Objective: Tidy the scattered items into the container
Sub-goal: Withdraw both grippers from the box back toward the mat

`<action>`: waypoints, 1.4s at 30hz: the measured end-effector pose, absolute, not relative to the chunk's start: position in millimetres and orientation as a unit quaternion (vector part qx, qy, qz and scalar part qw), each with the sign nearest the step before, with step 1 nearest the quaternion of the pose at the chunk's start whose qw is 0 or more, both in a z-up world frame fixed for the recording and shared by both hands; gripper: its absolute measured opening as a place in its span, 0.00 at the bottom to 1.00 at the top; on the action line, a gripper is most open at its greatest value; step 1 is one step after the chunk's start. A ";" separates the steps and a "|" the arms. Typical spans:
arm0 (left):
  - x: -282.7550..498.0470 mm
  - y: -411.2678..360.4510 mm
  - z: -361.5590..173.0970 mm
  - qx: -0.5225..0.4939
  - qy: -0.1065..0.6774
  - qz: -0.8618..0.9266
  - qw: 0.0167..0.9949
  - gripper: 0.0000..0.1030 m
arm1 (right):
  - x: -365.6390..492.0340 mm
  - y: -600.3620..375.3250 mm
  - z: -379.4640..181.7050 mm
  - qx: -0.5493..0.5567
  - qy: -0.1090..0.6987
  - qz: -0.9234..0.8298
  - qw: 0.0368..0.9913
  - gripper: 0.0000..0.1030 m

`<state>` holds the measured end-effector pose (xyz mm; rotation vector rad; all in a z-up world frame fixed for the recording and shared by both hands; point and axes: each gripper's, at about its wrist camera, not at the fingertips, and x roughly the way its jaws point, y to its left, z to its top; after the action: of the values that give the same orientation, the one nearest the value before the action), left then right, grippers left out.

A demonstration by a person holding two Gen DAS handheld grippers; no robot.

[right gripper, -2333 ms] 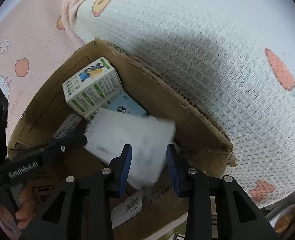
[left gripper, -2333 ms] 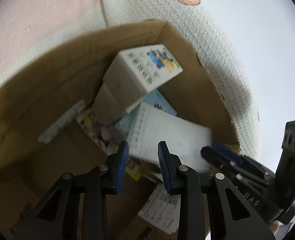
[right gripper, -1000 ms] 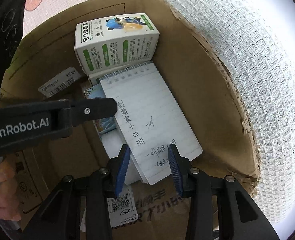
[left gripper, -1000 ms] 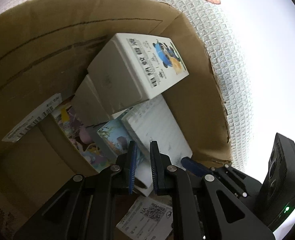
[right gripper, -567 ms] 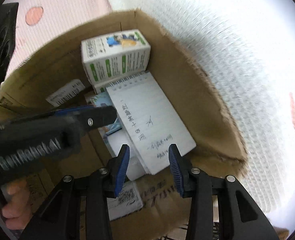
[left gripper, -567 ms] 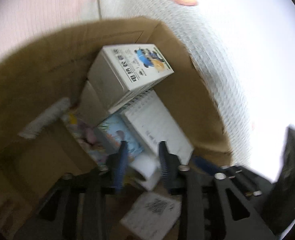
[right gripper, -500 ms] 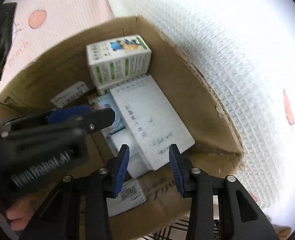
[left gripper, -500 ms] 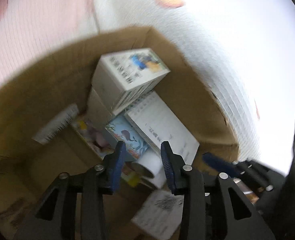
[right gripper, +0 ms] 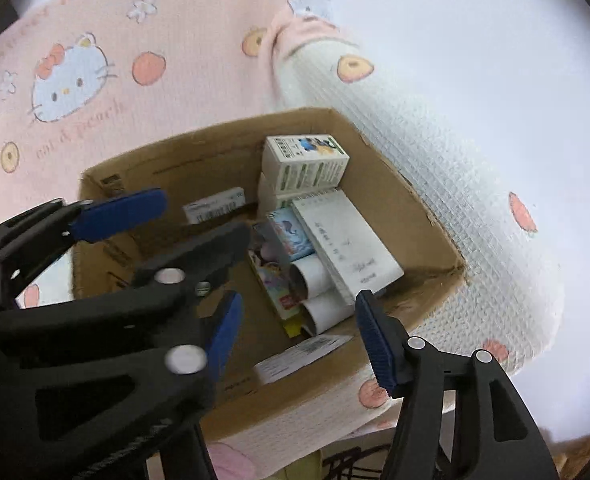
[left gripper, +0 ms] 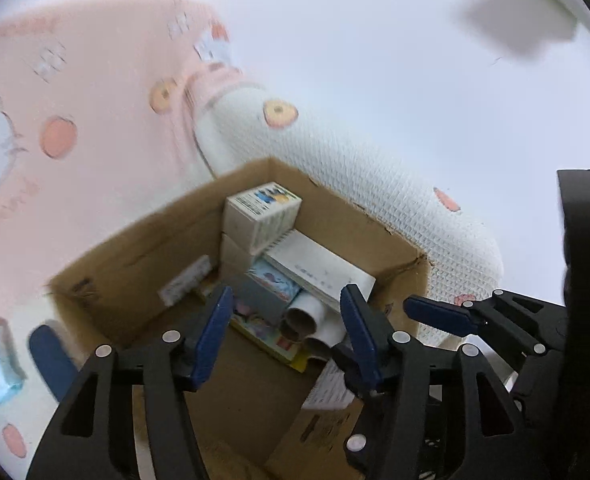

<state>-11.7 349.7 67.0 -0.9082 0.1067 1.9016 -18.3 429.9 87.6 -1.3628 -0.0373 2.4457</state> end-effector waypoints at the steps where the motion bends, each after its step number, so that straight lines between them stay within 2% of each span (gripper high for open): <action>1: -10.2 333.5 74.1 -0.365 0.043 0.787 0.496 0.61 | -12.2 421.5 85.7 -0.472 -0.011 0.864 0.175 0.56; 6: 10.5 293.0 84.0 -0.303 0.070 0.825 0.471 0.64 | -3.9 405.0 71.6 -0.442 0.006 0.881 0.167 0.61; 9: 15.4 269.0 96.3 -0.299 0.075 0.833 0.460 0.65 | -5.7 395.0 61.4 -0.445 0.023 0.881 0.162 0.62; 13: 7.8 243.5 87.7 -0.315 0.053 0.840 0.438 0.65 | -8.6 369.2 55.0 -0.441 0.031 0.891 0.102 0.62; 19: -12.6 196.4 75.3 -0.344 0.007 0.847 0.406 0.65 | -10.6 309.6 52.6 -0.406 -0.054 0.912 0.034 0.62; 26: -44.6 135.4 48.8 -0.404 -0.052 0.849 0.338 0.65 | -19.7 239.4 46.9 -0.392 -0.108 0.909 -0.089 0.62; 31: -61.4 94.2 30.5 -0.430 -0.042 0.863 0.262 0.65 | -26.3 197.4 34.9 -0.394 -0.156 0.897 -0.128 0.62; 42: -75.3 4.9 -19.8 -0.486 -0.046 0.862 0.140 0.65 | -49.5 163.7 8.9 -0.444 -0.064 0.873 -0.193 0.63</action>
<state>-75.3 4.9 -19.8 -1.4027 -0.1338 2.4892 -49.5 163.7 8.9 -1.5957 -0.2290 3.1405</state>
